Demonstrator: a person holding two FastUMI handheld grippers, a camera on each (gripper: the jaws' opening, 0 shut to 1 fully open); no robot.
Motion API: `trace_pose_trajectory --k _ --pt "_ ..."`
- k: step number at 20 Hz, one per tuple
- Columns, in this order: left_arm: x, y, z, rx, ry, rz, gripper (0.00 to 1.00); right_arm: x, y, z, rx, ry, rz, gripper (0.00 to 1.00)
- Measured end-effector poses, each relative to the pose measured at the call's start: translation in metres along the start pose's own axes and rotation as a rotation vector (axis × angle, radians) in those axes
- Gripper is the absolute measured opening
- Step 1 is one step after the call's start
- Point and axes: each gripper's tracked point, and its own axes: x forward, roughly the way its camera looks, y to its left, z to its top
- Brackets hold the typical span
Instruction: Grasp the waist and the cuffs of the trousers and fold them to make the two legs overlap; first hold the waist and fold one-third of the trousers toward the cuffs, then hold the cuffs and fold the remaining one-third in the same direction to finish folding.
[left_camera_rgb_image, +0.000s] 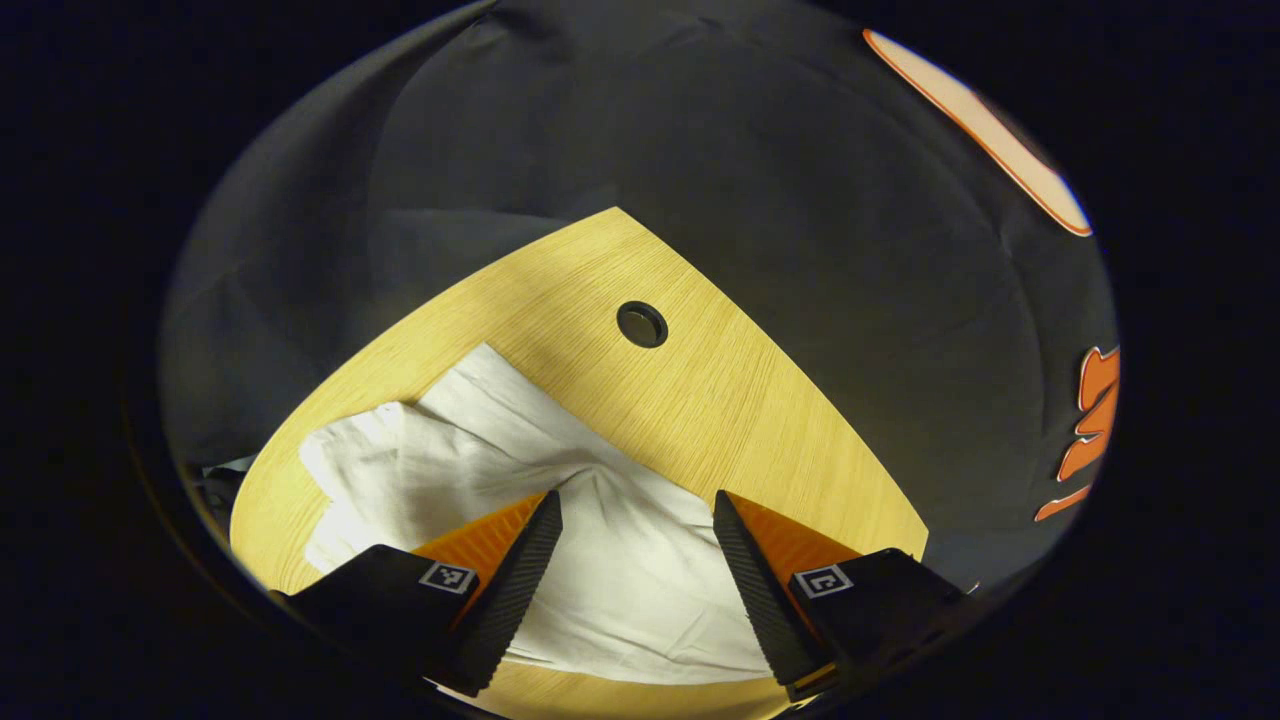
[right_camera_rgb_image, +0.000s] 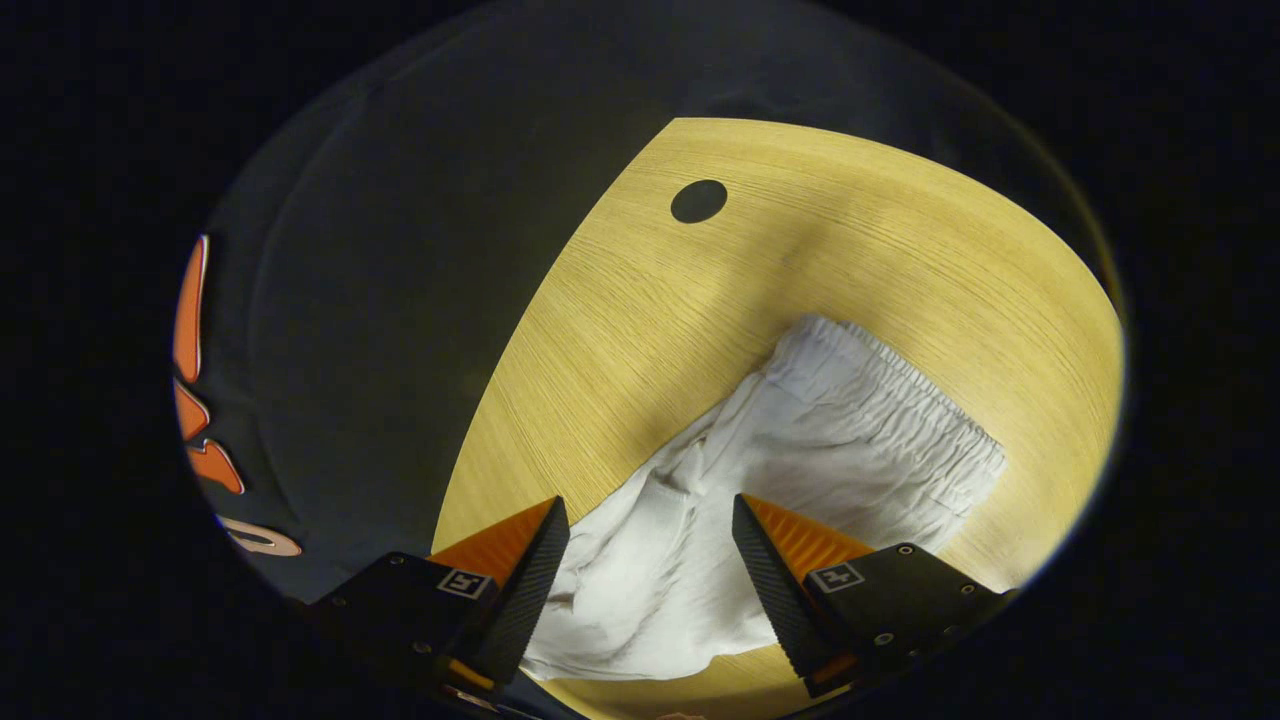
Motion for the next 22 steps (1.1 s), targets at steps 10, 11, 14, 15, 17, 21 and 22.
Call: trace_pose_trajectory --k 10,11,14,15,17,21,22 --pt "-0.097 -0.007 0.002 0.178 -0.209 -0.035 1.00 -0.075 -0.038 -0.015 -0.065 -0.118 0.044 0.99" --pt "-0.107 -0.006 0.004 0.205 -0.236 -0.030 1.00 -0.080 -0.048 -0.014 -0.057 -0.129 0.034 0.99" --pt "-0.133 0.001 0.006 0.266 -0.306 -0.013 0.99 -0.088 -0.080 -0.012 0.000 -0.157 0.005 0.99" --pt "-0.140 0.003 0.005 0.280 -0.321 -0.005 0.99 -0.091 -0.092 -0.011 0.021 -0.164 -0.004 0.99" --pt "-0.153 0.012 0.003 0.293 -0.344 0.001 0.99 -0.090 -0.113 -0.005 0.055 -0.181 -0.032 0.99" --pt "-0.174 0.020 0.005 0.314 -0.415 0.042 0.99 -0.077 -0.137 0.005 0.091 -0.197 -0.076 0.99" --pt "-0.180 0.023 0.006 0.327 -0.440 0.055 1.00 -0.073 -0.137 0.006 0.094 -0.197 -0.075 0.99"
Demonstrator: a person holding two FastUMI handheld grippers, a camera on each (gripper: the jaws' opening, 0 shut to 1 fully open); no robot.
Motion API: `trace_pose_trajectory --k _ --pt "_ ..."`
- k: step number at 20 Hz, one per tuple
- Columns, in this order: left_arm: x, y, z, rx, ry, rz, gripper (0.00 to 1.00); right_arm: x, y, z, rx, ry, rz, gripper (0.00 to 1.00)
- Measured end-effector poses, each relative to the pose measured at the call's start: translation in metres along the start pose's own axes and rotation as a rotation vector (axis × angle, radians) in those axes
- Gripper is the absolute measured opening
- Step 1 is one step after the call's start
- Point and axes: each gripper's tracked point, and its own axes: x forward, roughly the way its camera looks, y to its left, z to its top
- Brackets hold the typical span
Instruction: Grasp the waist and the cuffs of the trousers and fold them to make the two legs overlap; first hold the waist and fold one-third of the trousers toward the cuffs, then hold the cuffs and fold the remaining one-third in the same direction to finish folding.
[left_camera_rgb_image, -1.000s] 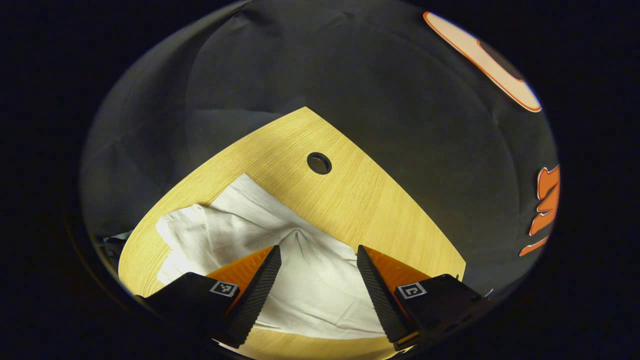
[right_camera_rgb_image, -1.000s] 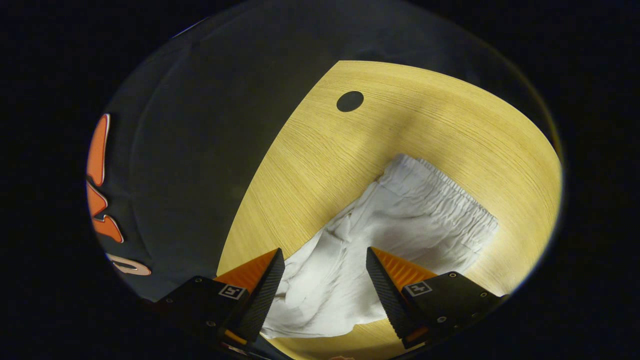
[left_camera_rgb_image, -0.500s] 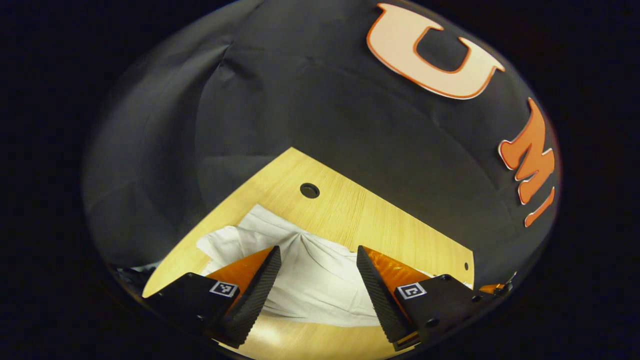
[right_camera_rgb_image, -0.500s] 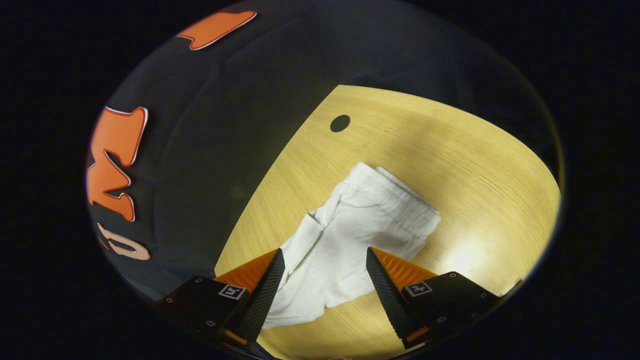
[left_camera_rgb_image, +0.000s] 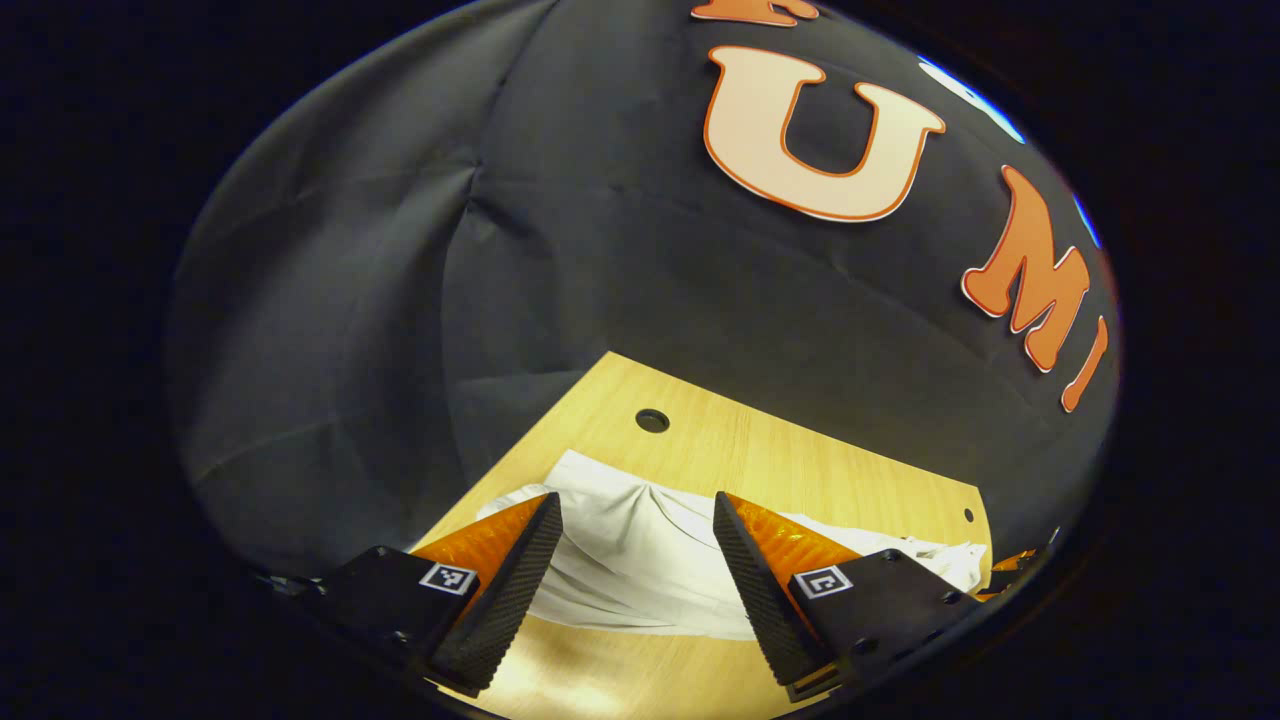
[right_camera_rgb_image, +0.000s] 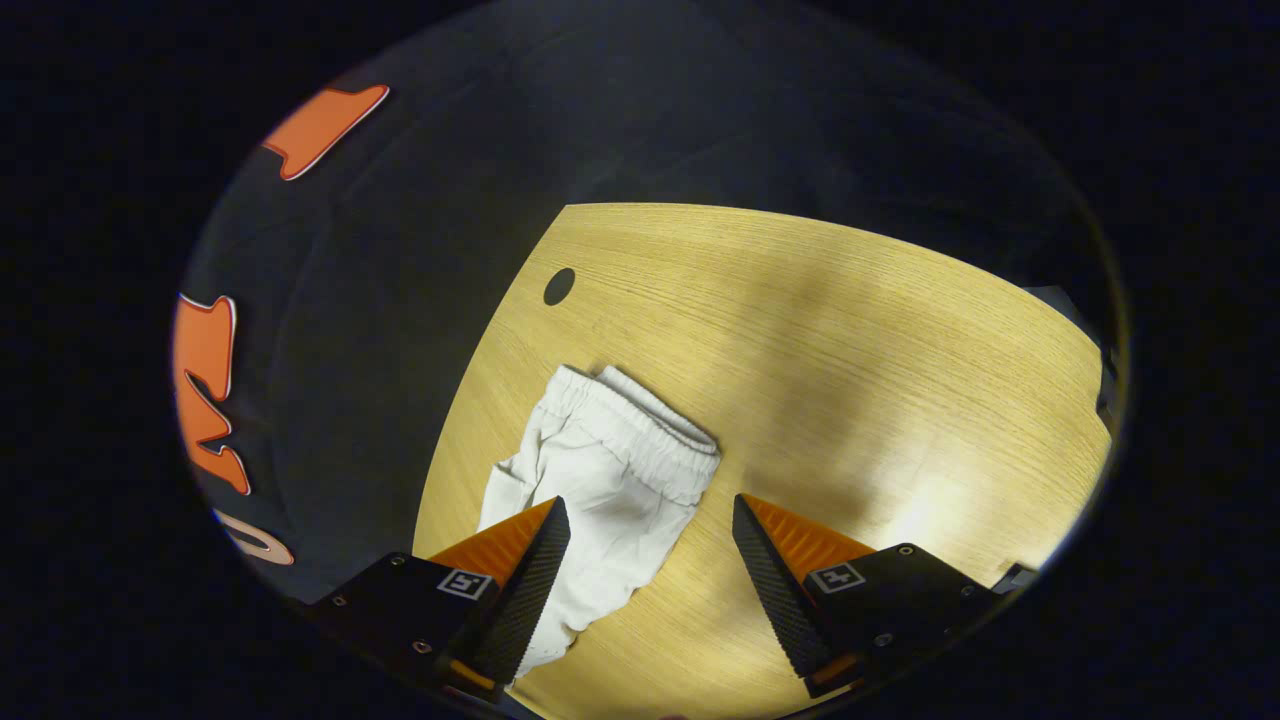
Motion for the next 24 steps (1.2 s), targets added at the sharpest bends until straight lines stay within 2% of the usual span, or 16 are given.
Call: trace_pose_trajectory --k 3,8,12,14,15,16,17,18,19,21,24 --pt "-0.002 0.000 0.003 0.025 -0.043 0.017 0.99 0.014 0.002 0.004 0.020 0.009 0.001 0.99" --pt "-0.009 0.006 0.004 -0.002 -0.051 0.024 0.99 0.036 0.000 0.004 0.047 0.042 -0.017 1.00" --pt "-0.010 0.007 0.002 -0.028 -0.055 0.040 0.99 0.050 -0.006 0.009 0.078 0.044 -0.036 0.91" --pt "-0.014 0.008 0.003 -0.030 -0.056 0.052 0.99 0.053 -0.012 0.009 0.095 0.058 -0.042 0.79" --pt "-0.016 0.009 0.003 -0.032 -0.054 0.055 0.99 0.053 -0.017 0.010 0.110 0.065 -0.053 0.58" --pt "-0.016 0.009 0.002 -0.035 -0.054 0.060 0.99 0.055 -0.021 0.010 0.120 0.073 -0.065 0.51" --pt "-0.018 0.010 0.003 -0.040 -0.057 0.066 0.99 0.052 -0.019 0.009 0.135 0.081 -0.067 0.29" --pt "-0.018 0.010 0.002 -0.045 -0.060 0.072 0.99 0.052 -0.017 0.011 0.137 0.079 -0.060 0.30" --pt "-0.019 0.012 0.003 -0.047 -0.062 0.079 1.00 0.054 -0.015 0.012 0.111 0.081 -0.049 0.17" --pt "-0.020 0.012 0.004 -0.044 -0.063 0.092 1.00 0.052 -0.013 0.014 0.074 0.067 -0.037 0.09" --pt "-0.021 0.012 0.005 -0.031 -0.064 0.095 0.99 0.049 -0.012 0.016 0.012 0.029 -0.028 0.04"
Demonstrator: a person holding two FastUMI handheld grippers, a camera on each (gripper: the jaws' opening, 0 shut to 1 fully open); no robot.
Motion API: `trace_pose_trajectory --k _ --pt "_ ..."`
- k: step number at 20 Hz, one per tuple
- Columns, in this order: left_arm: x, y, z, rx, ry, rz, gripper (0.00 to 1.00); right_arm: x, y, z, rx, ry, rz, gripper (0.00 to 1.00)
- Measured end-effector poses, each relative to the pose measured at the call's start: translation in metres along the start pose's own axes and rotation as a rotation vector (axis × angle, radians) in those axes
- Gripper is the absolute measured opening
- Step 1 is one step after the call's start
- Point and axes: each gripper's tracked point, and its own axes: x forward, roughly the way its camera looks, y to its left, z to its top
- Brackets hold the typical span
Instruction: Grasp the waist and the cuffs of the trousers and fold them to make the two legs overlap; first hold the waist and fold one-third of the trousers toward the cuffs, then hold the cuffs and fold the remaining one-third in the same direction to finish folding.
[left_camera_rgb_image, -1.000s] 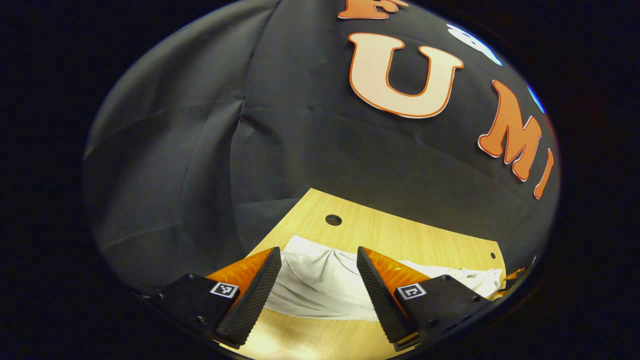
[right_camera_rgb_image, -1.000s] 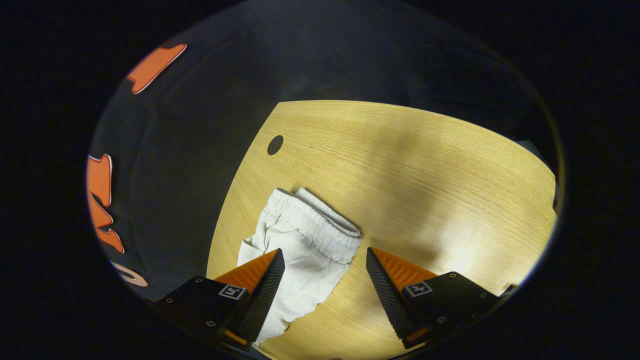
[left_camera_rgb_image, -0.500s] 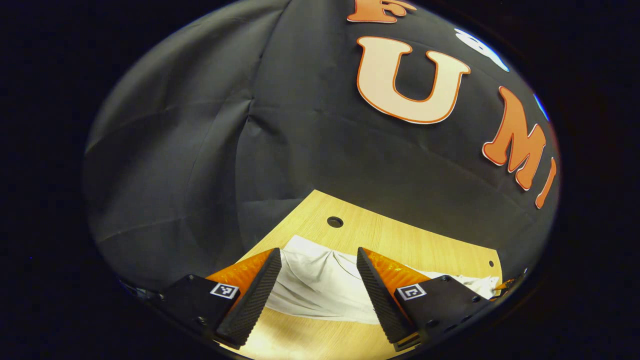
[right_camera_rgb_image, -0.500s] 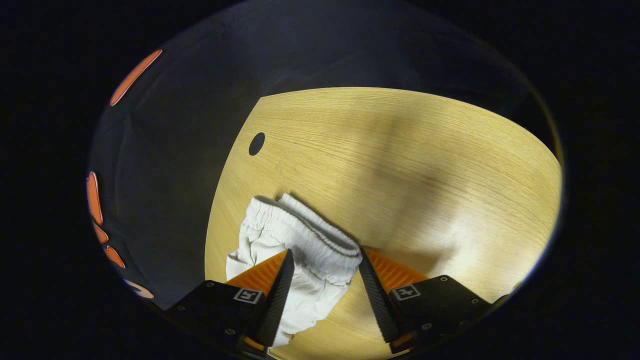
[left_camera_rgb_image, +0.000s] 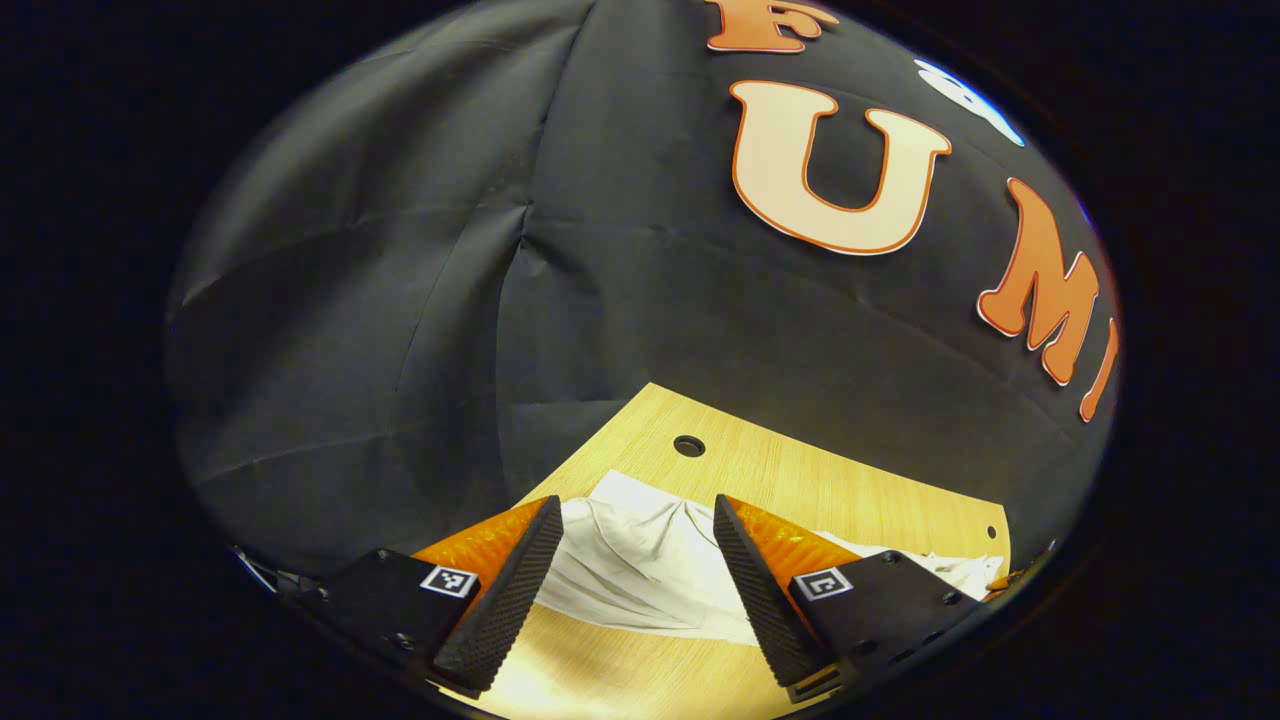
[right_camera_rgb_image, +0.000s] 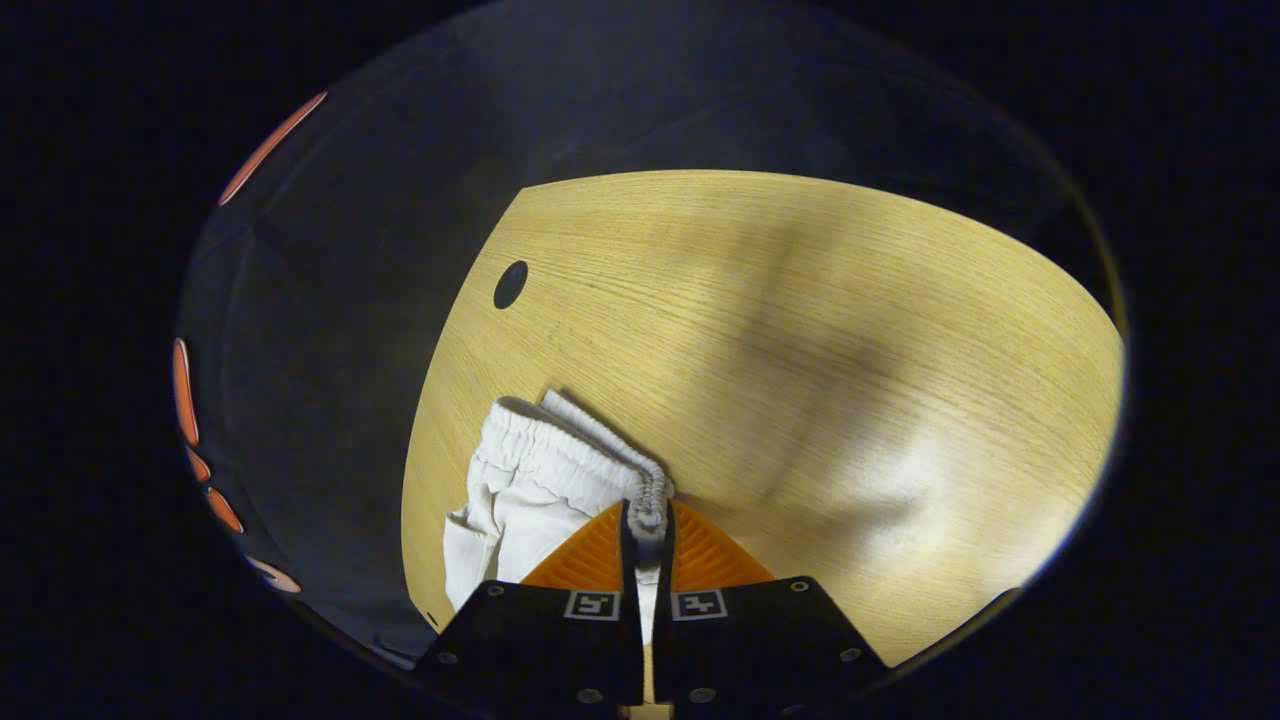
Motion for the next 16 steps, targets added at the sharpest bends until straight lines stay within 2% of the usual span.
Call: trace_pose_trajectory --k 4,7,10,11,12,13,14,16 --pt "0.005 -0.004 0.003 0.019 0.002 -0.032 0.99 -0.031 0.018 0.006 -0.027 -0.052 0.063 0.04" --pt "0.009 -0.010 0.003 -0.003 0.013 -0.107 0.99 -0.055 0.047 0.006 -0.046 -0.084 0.126 0.04" --pt "0.016 -0.019 0.011 -0.008 0.008 -0.157 0.99 -0.083 0.083 -0.006 -0.086 -0.107 0.171 0.04" --pt "0.019 -0.018 0.015 0.008 0.001 -0.166 0.95 -0.094 0.094 -0.009 -0.107 -0.114 0.183 0.04" --pt "0.018 -0.017 0.016 0.022 -0.006 -0.177 0.99 -0.104 0.104 -0.013 -0.130 -0.123 0.194 0.04" --pt "0.018 -0.016 0.018 0.035 -0.006 -0.193 0.95 -0.113 0.112 -0.018 -0.154 -0.130 0.204 0.04" --pt "0.018 -0.014 0.022 0.045 -0.005 -0.207 0.99 -0.121 0.123 -0.026 -0.175 -0.139 0.215 0.04" --pt "0.019 -0.007 0.024 0.062 0.002 -0.219 0.99 -0.130 0.150 -0.044 -0.212 -0.151 0.237 0.04"
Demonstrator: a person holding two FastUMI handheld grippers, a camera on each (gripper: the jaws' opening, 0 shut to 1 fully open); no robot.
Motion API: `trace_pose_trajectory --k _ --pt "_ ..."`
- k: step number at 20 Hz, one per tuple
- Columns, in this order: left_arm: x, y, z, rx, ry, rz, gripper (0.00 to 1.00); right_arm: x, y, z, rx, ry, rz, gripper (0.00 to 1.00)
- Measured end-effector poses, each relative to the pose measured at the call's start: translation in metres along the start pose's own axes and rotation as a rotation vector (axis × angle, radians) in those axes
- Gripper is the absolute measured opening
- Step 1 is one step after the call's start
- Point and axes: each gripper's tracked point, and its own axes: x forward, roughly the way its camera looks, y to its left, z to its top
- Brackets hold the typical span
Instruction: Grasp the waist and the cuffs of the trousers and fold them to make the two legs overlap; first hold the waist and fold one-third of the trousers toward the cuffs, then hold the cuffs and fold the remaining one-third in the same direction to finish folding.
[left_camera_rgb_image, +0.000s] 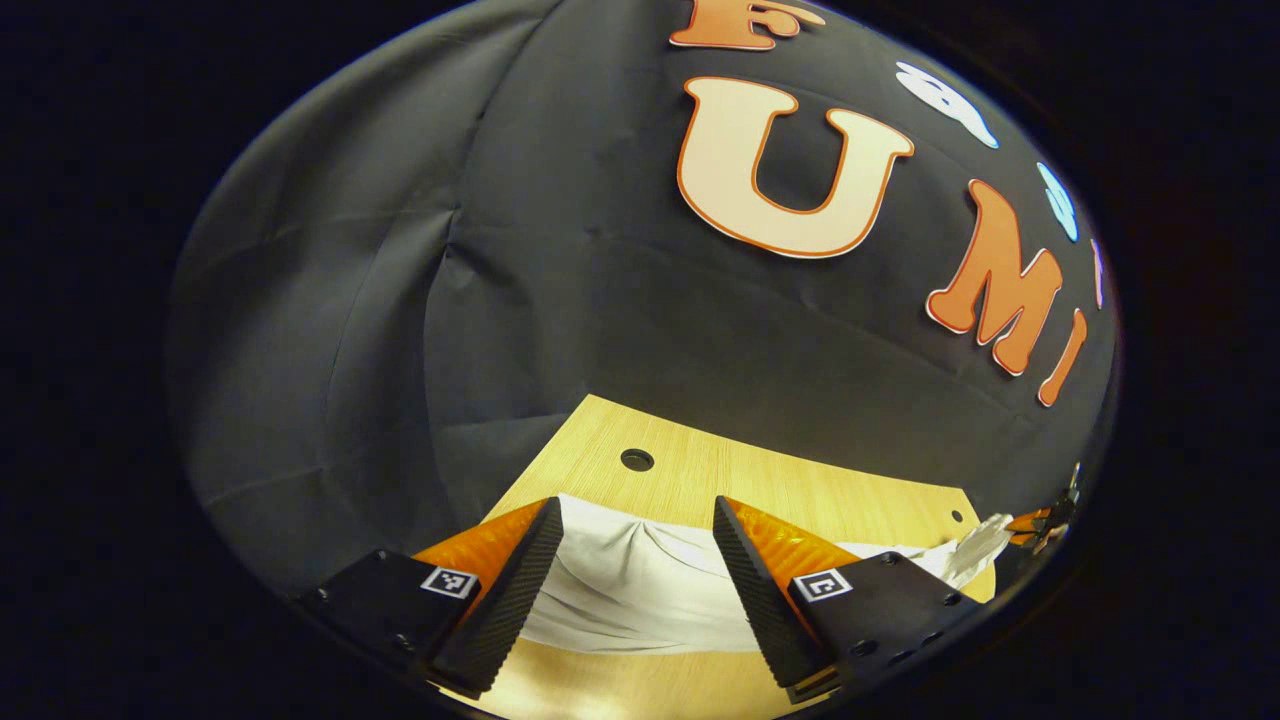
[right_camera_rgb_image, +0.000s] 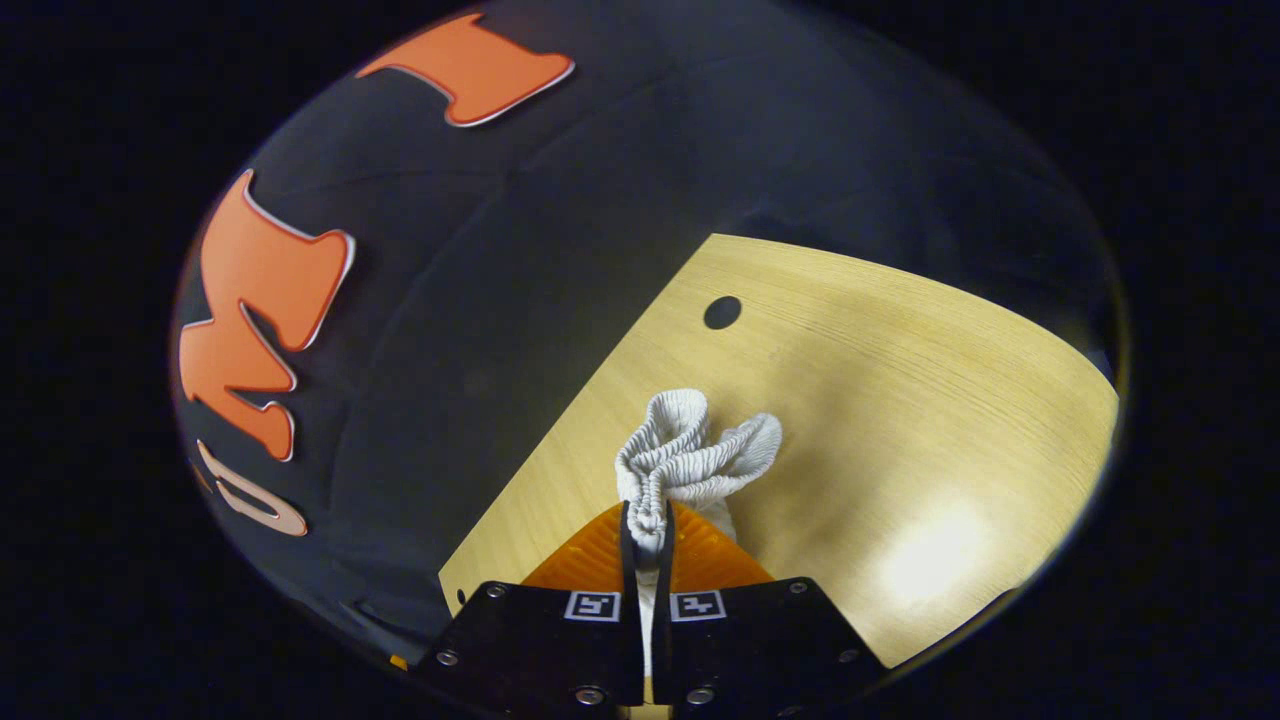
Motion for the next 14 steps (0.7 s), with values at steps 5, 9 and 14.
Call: trace_pose_trajectory --k 5,9,14 --pt "0.002 0.038 0.004 0.009 0.007 -0.034 0.95 -0.017 0.066 -0.034 -0.057 -0.013 0.062 0.04" --pt "-0.002 0.074 0.010 0.019 -0.001 -0.052 0.99 -0.035 0.100 -0.066 -0.105 -0.008 0.094 0.04" --pt "-0.005 0.109 0.020 0.006 -0.014 -0.073 0.99 -0.017 0.165 -0.143 -0.161 0.030 0.100 0.04"
